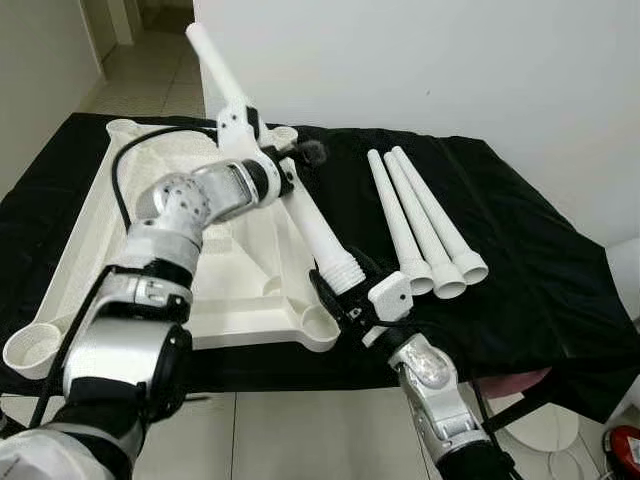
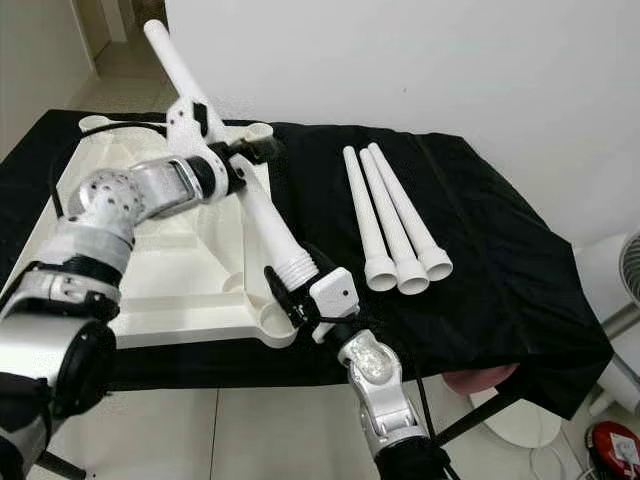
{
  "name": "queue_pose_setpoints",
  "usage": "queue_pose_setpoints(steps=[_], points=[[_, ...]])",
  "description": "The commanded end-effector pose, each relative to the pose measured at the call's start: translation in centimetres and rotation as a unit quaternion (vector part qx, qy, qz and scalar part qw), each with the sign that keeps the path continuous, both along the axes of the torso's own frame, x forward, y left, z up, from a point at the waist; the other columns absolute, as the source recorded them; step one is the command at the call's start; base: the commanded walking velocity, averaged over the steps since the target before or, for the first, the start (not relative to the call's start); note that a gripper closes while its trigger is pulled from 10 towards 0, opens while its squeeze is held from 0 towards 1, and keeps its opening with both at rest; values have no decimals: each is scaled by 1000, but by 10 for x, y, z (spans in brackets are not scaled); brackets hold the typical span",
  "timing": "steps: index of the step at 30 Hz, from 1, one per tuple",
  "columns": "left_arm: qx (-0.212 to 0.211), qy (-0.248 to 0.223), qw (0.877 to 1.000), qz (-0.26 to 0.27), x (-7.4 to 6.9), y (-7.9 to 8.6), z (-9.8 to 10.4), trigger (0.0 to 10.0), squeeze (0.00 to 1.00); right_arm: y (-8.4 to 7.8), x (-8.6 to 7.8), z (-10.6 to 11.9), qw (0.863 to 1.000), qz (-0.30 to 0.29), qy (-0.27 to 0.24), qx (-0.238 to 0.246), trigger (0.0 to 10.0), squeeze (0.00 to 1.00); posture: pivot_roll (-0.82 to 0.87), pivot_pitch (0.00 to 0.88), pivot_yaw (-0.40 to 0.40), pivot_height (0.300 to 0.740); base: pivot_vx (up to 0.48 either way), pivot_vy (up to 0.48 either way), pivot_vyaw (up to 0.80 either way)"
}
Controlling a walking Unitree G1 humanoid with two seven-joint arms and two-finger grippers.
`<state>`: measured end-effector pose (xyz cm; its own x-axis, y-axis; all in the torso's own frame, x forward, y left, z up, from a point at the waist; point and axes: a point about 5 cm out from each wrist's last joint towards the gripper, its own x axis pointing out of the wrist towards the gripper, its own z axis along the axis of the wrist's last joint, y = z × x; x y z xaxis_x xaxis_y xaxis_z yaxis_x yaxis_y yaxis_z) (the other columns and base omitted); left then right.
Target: Building children table
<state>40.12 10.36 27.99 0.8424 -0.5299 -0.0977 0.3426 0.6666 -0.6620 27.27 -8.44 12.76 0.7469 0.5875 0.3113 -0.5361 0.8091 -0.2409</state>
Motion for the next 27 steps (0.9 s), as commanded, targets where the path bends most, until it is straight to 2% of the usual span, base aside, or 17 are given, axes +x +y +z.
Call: queue_pose_setpoints(steps=[1,4,5,6,7,8,23,24,27], points=[[-17,-31,999,-41,0,-3,8,10000,0,0,-2,1,1000,6,-8,-10,10000,0,8,0,-70,740,0,0,0],[-21,-30,998,-41,1,-2,10,10000,0,1,-2,1,1000,7,-9,-11,10000,0,8,0,-65,740,0,0,0],[-22,-31,998,-43,1,-1,11,8196,0,1,-1,2,1000,8,-10,-12,10000,0,8,0,-62,740,0,0,0],[-24,-30,998,-45,1,-2,12,7059,0,2,-1,2,1000,7,-11,-12,10000,0,8,0,-62,740,0,0,0],[-24,-30,998,-45,1,-2,12,7059,0,2,-1,2,1000,7,-11,-12,10000,0,8,0,-62,740,0,0,0],[-30,-31,998,-50,0,-3,12,0,0,2,-1,3,1000,6,-13,-12,10000,0,8,0,-59,740,0,0,0],[-60,-28,995,-76,-1,-8,14,0,0,2,3,6,1000,-16,-2,12,10000,0,5,0,-59,740,0,0,0],[-62,-30,995,-73,0,-8,15,0,0,1,4,6,1000,-17,0,17,10000,1000,7,0,-62,740,0,0,0],[-63,-31,995,-70,0,-8,15,0,0,0,5,7,1000,-18,2,21,10000,1000,7,0,-62,740,0,0,0]])
